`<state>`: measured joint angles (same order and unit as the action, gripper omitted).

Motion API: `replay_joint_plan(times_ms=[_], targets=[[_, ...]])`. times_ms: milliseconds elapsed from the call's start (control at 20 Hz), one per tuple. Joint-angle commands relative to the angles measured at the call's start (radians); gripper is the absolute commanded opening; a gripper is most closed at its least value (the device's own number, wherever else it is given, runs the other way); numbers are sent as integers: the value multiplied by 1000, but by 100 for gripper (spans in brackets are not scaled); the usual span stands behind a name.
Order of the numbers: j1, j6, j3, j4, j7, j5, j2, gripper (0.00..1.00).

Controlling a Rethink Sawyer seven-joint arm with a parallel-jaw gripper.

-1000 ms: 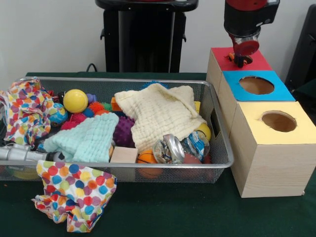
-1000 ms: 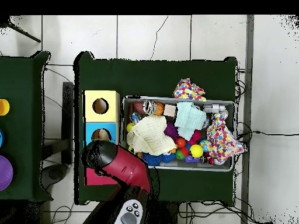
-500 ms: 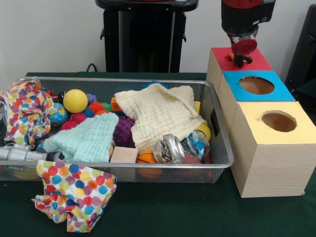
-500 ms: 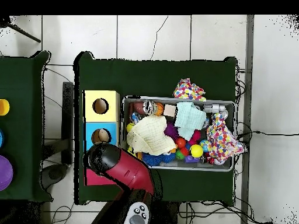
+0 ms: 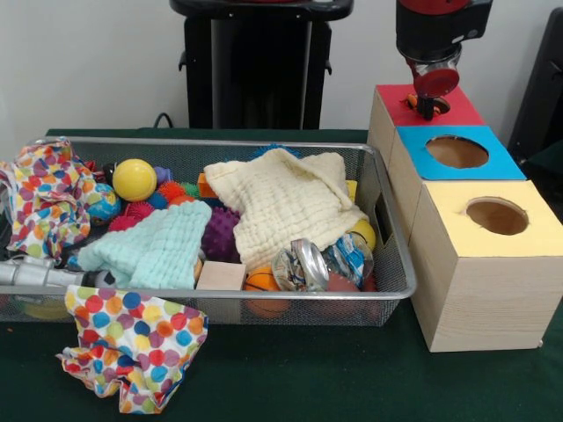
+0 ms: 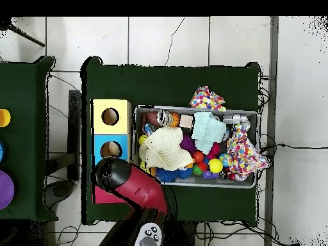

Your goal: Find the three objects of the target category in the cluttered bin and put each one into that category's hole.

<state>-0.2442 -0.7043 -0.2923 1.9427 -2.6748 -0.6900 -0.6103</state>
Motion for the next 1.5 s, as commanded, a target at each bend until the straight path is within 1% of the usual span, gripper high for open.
replay_joint_plan(times_ms=[50,200,250,300,450,500,600,650,800,900,1000,1100,1150,1200,1250,1300,1400,1450,1500], targets=[[-1,88,99,90,-145,24,216,0],[-13,53,79,80,-159,44,212,0],[-20,28,66,72,-170,56,207,0],[-20,16,61,70,-167,63,203,0],[-19,-65,41,54,-169,93,181,0],[-21,-75,35,53,-171,97,177,0],[-16,-55,43,62,-153,90,178,0],[-15,-14,52,68,-140,80,190,0],[-10,26,70,74,-124,66,204,0],[-19,49,71,82,-125,63,201,0],[-12,67,77,88,-101,64,189,0],[-18,35,32,52,-72,125,164,0],[-10,-33,15,30,-58,152,127,0],[-7,-77,-2,12,-55,174,104,0],[8,-91,-21,-22,-19,205,72,0],[20,-141,-35,-51,-11,232,52,0],[56,-180,-45,-132,20,270,22,0],[76,-180,-52,-181,43,296,17,0],[95,-191,-39,-198,50,306,7,0]])
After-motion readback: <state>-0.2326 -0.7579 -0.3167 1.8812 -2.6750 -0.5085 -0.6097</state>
